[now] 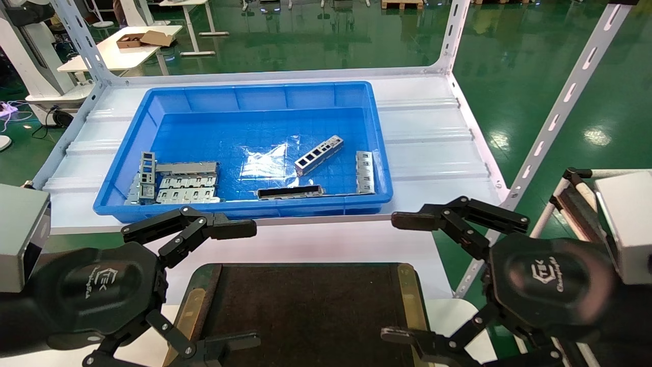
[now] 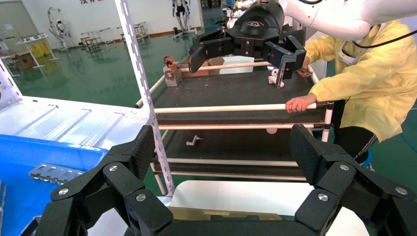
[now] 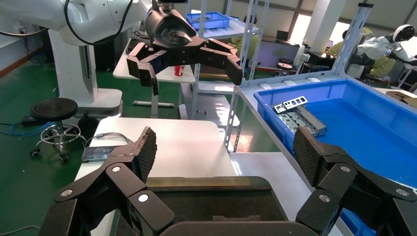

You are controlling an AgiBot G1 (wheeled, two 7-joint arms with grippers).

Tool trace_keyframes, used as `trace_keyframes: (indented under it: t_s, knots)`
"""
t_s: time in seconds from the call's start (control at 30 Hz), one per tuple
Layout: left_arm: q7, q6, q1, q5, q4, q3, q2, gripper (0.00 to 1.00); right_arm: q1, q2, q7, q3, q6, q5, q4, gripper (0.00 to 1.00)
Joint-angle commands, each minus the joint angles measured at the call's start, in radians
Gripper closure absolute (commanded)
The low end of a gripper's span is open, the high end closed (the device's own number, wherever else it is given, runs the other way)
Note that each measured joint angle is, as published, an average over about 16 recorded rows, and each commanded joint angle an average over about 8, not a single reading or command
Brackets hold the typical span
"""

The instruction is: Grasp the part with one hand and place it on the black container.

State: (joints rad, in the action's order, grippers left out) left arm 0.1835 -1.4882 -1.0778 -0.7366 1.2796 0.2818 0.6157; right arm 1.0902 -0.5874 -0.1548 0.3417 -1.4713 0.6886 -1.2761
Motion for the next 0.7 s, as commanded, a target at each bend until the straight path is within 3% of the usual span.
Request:
trace_keyframes:
  t_s: [0.03, 0.37, 0.7]
  knots:
    - [0.001, -0.001, 0.001, 0.002, 0.001, -0.001, -0.001, 0.0, 0.0, 0.0, 0.0, 0.0, 0.0, 0.0, 0.0, 0.0]
    - [-0.021, 0.059, -0.045, -0.079, -0.053, 0.029, 0.061, 0.0, 0.0, 0.0, 0.0, 0.0, 0.0, 0.0, 0.0, 0.0]
    - [-0.052, 0.168, -0.193, -0.247, -0.232, 0.113, 0.237, 0.0, 0.0, 0.0, 0.0, 0.001, 0.0, 0.0, 0.001, 0.0]
